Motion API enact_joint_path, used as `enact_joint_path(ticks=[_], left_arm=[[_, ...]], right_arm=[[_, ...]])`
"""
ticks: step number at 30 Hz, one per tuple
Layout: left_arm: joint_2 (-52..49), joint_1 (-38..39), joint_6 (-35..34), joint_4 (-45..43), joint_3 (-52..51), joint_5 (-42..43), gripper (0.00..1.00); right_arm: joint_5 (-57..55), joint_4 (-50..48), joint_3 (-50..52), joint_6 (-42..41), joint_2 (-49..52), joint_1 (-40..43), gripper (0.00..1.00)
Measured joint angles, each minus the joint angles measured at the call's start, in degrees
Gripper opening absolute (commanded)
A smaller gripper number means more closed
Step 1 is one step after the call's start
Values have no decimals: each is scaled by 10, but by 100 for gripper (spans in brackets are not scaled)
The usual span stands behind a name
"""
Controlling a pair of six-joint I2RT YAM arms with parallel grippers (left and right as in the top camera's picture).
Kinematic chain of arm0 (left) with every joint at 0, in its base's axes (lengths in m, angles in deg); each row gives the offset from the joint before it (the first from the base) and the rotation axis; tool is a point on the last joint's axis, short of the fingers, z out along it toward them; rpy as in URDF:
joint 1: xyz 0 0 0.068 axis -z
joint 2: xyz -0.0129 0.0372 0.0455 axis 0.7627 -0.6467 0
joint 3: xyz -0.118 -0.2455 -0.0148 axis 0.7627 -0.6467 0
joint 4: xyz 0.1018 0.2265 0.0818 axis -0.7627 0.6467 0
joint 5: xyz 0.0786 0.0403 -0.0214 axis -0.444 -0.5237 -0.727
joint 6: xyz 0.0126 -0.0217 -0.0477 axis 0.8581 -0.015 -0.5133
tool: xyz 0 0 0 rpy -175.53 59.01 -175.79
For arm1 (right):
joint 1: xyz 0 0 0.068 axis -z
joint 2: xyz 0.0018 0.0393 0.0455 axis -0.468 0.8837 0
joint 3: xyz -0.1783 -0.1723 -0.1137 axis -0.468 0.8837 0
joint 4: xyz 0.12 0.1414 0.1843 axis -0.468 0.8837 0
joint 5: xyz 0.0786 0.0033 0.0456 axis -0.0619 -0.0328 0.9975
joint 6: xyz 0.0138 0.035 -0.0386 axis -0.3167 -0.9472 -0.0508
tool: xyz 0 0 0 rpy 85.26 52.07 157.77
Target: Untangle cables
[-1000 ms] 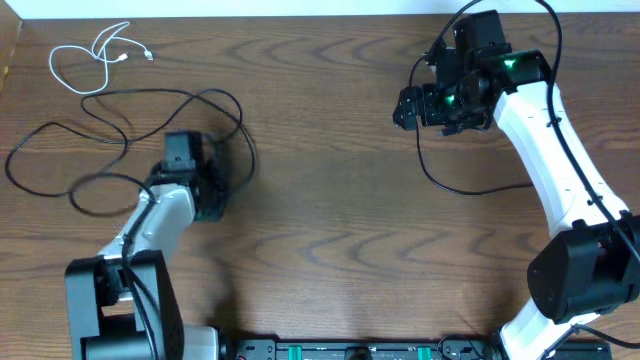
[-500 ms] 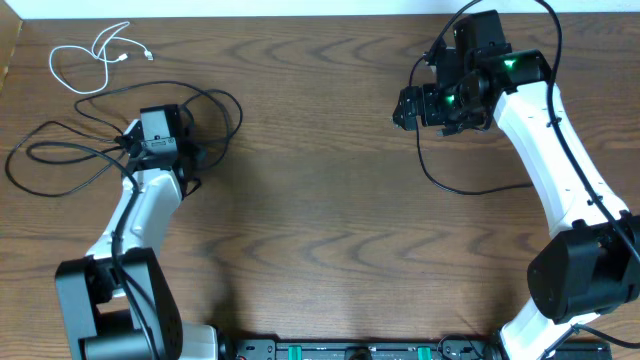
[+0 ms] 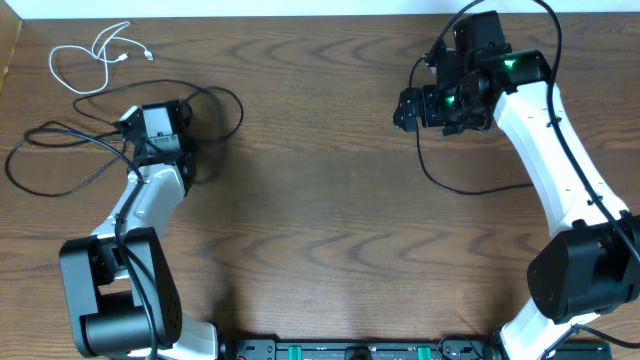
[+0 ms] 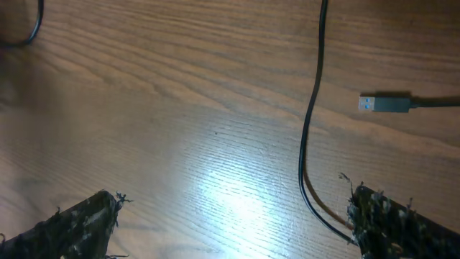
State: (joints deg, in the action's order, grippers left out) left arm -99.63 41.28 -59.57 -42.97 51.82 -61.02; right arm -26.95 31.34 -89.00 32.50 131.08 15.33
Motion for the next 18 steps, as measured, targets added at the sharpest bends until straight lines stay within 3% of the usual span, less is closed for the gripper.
enact_joint_path(ticks=[3, 11, 18], left_arm=[[5, 0, 15, 0, 0, -2, 95], [114, 1, 24, 17, 0, 19, 95], [229, 9, 26, 62, 0, 202, 95]], right_arm=[[0, 0, 0, 0, 0, 0, 99], [0, 0, 0, 0, 0, 0, 99], [0, -8, 0, -10, 0, 0, 99]])
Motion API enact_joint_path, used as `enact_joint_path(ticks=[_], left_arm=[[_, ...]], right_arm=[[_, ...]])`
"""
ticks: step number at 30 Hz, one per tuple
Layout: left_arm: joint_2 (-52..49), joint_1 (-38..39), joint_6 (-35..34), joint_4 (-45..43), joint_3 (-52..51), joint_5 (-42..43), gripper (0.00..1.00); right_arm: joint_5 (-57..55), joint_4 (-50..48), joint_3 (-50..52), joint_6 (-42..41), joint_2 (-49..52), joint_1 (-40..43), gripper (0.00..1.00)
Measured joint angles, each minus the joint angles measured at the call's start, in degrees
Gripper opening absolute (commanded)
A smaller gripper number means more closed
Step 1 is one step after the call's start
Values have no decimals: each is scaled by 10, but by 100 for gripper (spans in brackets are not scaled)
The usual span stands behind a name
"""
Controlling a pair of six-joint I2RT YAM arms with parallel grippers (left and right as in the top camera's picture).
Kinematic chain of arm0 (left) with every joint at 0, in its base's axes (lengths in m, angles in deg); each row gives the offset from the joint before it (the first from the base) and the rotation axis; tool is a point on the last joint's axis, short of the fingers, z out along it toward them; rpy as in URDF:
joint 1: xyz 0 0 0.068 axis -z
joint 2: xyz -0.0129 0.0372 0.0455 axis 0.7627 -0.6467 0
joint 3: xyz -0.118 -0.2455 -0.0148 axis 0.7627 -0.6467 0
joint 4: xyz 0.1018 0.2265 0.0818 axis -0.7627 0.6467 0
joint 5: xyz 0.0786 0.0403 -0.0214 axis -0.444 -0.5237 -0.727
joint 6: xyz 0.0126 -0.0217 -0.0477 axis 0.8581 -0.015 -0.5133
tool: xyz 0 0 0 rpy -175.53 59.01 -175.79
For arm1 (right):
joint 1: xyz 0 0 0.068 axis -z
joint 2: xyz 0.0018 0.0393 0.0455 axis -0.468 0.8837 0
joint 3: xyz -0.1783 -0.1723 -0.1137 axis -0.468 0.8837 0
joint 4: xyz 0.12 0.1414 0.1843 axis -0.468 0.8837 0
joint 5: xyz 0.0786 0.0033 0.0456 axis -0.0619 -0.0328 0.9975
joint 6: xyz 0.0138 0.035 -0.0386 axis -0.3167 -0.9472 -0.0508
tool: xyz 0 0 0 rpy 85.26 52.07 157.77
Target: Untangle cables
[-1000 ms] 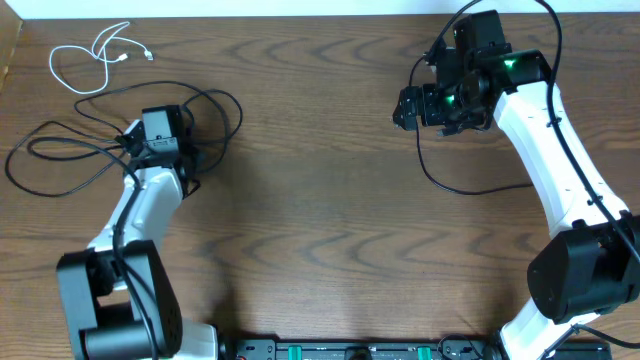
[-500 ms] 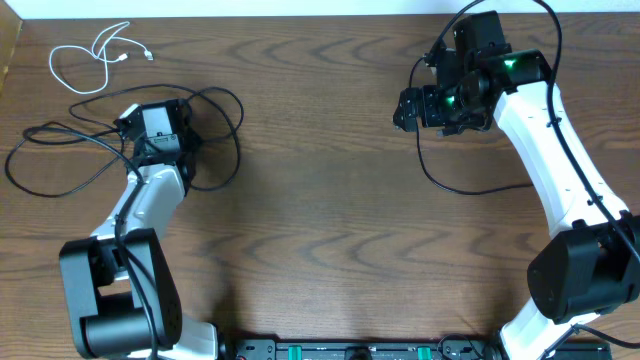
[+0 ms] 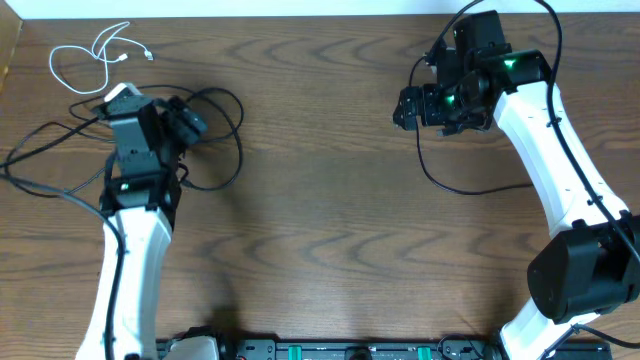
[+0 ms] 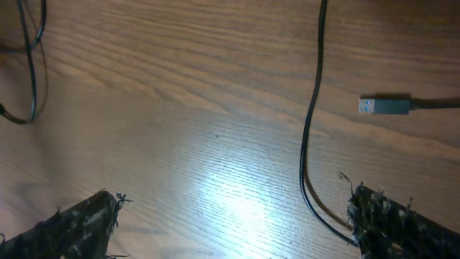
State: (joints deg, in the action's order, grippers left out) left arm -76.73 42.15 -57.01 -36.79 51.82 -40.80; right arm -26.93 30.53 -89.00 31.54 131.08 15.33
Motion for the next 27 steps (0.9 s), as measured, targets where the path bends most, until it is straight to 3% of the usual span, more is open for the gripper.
enact_joint_path(ticks=[4, 10, 17, 24, 27], left_arm=[[10, 23, -10, 53, 0, 76, 93], [3, 84, 11, 132, 1, 115, 93], [-6, 132, 61, 345, 102, 131, 93], [0, 133, 82, 354, 160, 133, 94], [-1, 133, 86, 356, 160, 133, 100]], right_arm=[[1, -7, 0, -8, 0, 0, 99], [1, -6, 0, -14, 0, 2, 99], [11, 18, -3, -32, 0, 54, 99], [12, 27, -4, -27, 0, 125, 99], [13, 52, -4, 1, 0, 122, 99]])
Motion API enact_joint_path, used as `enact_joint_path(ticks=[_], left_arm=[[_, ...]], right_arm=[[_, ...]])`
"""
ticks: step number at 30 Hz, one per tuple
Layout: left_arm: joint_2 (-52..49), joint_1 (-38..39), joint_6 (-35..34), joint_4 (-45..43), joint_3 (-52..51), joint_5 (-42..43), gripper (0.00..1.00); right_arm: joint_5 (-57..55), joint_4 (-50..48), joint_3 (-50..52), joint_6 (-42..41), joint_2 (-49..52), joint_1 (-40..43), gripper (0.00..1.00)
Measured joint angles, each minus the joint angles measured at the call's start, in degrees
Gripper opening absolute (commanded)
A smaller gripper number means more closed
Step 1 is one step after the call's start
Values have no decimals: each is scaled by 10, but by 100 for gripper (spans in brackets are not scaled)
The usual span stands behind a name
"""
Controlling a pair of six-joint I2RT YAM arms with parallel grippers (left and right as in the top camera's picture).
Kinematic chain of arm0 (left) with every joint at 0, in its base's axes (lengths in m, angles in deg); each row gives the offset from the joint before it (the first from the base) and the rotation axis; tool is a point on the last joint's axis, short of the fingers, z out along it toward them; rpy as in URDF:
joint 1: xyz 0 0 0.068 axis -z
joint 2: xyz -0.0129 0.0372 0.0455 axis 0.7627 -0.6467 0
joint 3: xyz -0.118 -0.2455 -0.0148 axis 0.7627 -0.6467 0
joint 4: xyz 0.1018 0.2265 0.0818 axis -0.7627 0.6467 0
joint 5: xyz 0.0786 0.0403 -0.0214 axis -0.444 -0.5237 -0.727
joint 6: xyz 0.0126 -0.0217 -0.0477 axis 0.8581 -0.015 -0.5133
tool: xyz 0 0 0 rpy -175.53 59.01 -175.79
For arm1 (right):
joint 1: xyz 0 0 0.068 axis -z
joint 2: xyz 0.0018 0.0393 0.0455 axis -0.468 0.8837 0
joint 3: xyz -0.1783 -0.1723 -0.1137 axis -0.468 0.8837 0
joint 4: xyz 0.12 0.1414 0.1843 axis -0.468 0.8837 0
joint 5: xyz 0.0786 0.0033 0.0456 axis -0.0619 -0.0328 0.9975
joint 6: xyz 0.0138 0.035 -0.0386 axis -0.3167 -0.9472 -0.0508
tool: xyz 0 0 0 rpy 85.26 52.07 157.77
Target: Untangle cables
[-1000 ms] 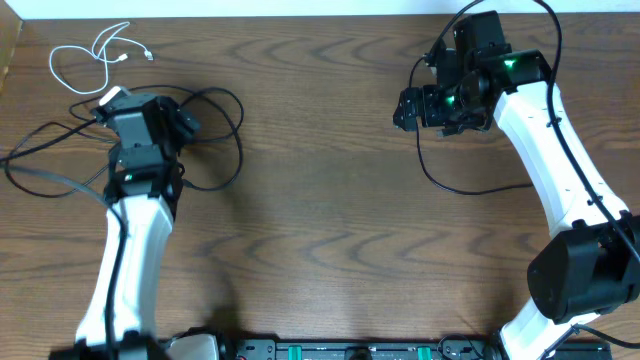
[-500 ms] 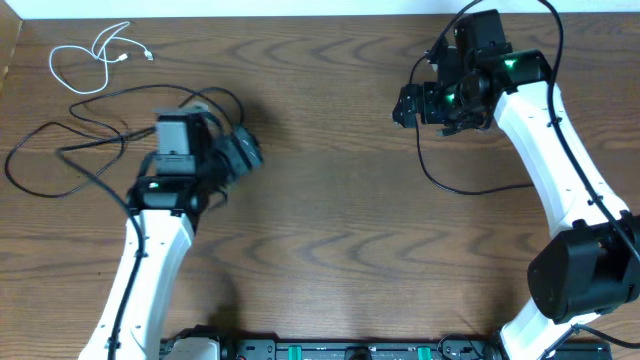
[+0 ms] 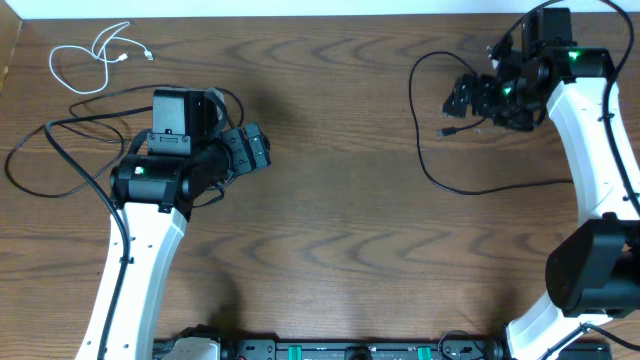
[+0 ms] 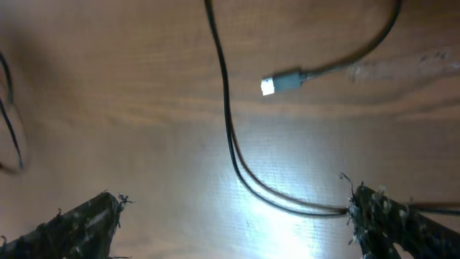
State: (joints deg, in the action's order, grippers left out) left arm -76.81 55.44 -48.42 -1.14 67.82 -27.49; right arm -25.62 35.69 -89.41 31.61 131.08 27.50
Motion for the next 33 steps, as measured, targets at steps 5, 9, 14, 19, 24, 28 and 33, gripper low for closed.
enact_joint_path(ticks=[5, 9, 14, 19, 24, 28, 33], left_arm=[[0, 0, 0, 0, 0, 2, 99], [0, 0, 0, 0, 0, 2, 99], [0, 0, 0, 0, 0, 2, 99], [0, 0, 0, 0, 0, 2, 99], [0, 0, 0, 1, 0, 2, 99], [0, 0, 0, 1, 0, 2, 99], [0, 0, 0, 1, 0, 2, 99]], right_arm=[[-3, 16, 27, 80, -1, -43, 98], [-44, -7, 87, 120, -1, -106, 99], [-125, -70, 184, 133, -1, -167, 99], [-179, -136, 261, 133, -1, -175, 99], [-170, -181, 292, 147, -1, -162, 98], [-138, -199, 301, 177, -1, -147, 97], [-140, -237, 330, 200, -1, -140, 88]])
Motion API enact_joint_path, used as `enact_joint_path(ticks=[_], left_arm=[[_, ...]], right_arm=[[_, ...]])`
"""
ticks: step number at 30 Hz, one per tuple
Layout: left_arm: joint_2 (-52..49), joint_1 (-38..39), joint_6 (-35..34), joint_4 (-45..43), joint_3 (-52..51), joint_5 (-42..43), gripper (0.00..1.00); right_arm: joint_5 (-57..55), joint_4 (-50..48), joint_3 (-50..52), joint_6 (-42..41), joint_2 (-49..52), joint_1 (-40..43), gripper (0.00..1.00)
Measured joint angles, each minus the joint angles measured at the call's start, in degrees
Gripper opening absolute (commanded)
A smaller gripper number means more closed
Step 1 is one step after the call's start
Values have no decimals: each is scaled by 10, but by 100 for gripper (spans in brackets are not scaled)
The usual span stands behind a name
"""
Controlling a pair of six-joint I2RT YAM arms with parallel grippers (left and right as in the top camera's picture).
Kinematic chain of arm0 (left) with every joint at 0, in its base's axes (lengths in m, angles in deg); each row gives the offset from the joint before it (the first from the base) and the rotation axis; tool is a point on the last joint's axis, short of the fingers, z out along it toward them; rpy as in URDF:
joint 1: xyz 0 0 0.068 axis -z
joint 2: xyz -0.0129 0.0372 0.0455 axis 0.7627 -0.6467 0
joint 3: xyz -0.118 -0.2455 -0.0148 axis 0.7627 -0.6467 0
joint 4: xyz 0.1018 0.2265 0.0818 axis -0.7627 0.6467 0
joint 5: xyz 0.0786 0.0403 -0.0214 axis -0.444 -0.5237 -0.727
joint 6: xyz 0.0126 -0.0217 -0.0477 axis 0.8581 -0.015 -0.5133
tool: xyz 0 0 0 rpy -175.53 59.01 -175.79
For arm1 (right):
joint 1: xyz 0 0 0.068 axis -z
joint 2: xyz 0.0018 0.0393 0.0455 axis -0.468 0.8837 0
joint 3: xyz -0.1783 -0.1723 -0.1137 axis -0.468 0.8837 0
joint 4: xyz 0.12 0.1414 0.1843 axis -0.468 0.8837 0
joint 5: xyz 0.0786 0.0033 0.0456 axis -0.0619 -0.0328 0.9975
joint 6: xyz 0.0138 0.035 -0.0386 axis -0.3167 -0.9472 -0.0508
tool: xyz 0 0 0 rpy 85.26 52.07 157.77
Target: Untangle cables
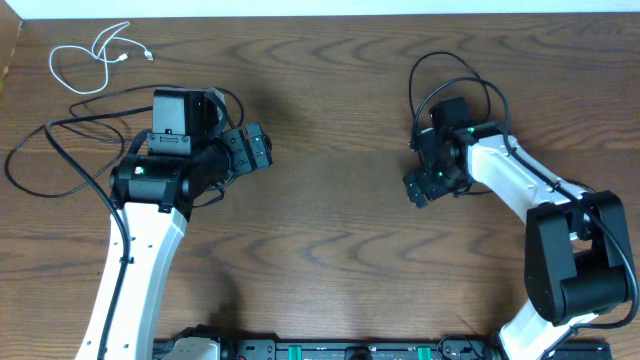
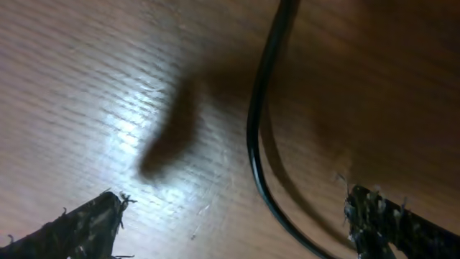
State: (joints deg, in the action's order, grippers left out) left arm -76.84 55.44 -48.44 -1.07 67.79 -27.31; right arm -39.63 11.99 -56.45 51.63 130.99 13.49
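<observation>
A black cable (image 1: 60, 135) sprawls in loops at the table's left, under and around my left arm. My left gripper (image 1: 252, 150) points right beside those loops; the overhead view does not show how its jaws stand. A second black cable (image 1: 440, 75) loops at the right. My right gripper (image 1: 419, 187) is low over the table just in front of that loop. In the right wrist view this gripper (image 2: 233, 208) is open, and the cable (image 2: 253, 137) runs between the fingers, closer to the right fingertip (image 2: 374, 216), untouched.
A thin white cable (image 1: 95, 50) lies coiled at the back left corner. The table's back edge meets a white wall (image 1: 320, 6). Bare wood (image 1: 330, 220) spans the middle between the two arms.
My right gripper has moved from the back right to lower and left, close over the table, still open. The USB plug has left the wrist view. The left arm has not moved.
At first my left arm was folded low over the left cable and my right gripper hung open over the right cable and its USB plug. The left arm then rose and swung its gripper right. The right gripper shifted right, then came down beside the loop.
</observation>
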Motion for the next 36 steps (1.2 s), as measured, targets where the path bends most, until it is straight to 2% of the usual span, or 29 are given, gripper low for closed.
enact_joint_path(ticks=[2, 3, 4, 5, 8, 9, 16, 22, 30, 36], left_arm=[[0, 0, 0, 0, 0, 0, 99], [0, 0, 0, 0, 0, 0, 99], [0, 0, 0, 0, 0, 0, 99], [0, 0, 0, 0, 0, 0, 99], [0, 0, 0, 0, 0, 0, 99], [0, 0, 0, 0, 0, 0, 99], [0, 0, -1, 2, 0, 12, 98], [0, 0, -2, -17, 0, 102, 98], [0, 0, -27, -28, 0, 176, 98], [0, 0, -94, -73, 0, 187, 98]], right_arm=[[0, -24, 15, 4, 0, 3, 85], [-1, -37, 23, 6, 0, 4, 79], [1, -46, 27, 9, -3, 5, 63], [6, -54, 29, 12, -4, 7, 54], [17, -59, 32, 14, -4, 8, 8], [19, -59, 33, 14, -4, 8, 1], [56, -51, 32, -20, -4, 8, 1], [174, -31, -37, -80, -11, 8, 1], [332, -33, -169, -152, -105, 5, 1], [391, -30, -196, -155, -190, -12, 1]])
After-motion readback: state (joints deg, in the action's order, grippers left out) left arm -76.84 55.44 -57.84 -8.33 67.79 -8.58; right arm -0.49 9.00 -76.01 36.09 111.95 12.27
